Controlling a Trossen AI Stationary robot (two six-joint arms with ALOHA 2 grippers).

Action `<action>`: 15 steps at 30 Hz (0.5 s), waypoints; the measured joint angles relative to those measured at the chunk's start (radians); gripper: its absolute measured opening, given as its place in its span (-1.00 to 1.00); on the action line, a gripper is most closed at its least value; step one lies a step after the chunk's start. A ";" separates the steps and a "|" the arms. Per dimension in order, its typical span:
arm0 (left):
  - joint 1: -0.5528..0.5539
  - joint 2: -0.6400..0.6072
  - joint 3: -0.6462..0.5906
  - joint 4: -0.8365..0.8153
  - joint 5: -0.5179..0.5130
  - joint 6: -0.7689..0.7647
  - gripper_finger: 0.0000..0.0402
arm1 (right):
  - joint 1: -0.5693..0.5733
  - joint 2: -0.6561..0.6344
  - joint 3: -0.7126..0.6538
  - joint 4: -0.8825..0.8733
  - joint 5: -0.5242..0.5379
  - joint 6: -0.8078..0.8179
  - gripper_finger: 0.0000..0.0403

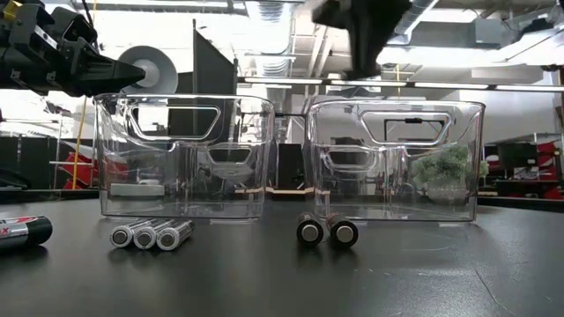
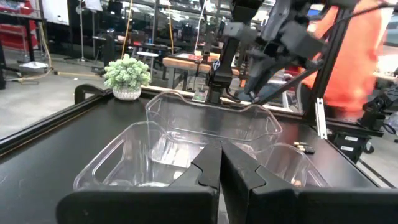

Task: Sort batteries
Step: Put the black battery into the right transparent bin

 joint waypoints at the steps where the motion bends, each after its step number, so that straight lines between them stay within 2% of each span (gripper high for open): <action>1: 0.000 0.000 0.000 0.000 0.000 0.000 -1.00 | -0.003 0.000 -0.017 -0.013 0.000 0.009 -0.95; 9: 0.000 0.000 0.000 0.001 0.000 0.000 -1.00 | -0.021 0.001 -0.153 0.039 -0.036 0.043 -0.71; 15: 0.000 0.000 0.000 0.001 0.000 0.000 -1.00 | -0.018 0.002 -0.216 0.128 -0.052 0.045 -0.63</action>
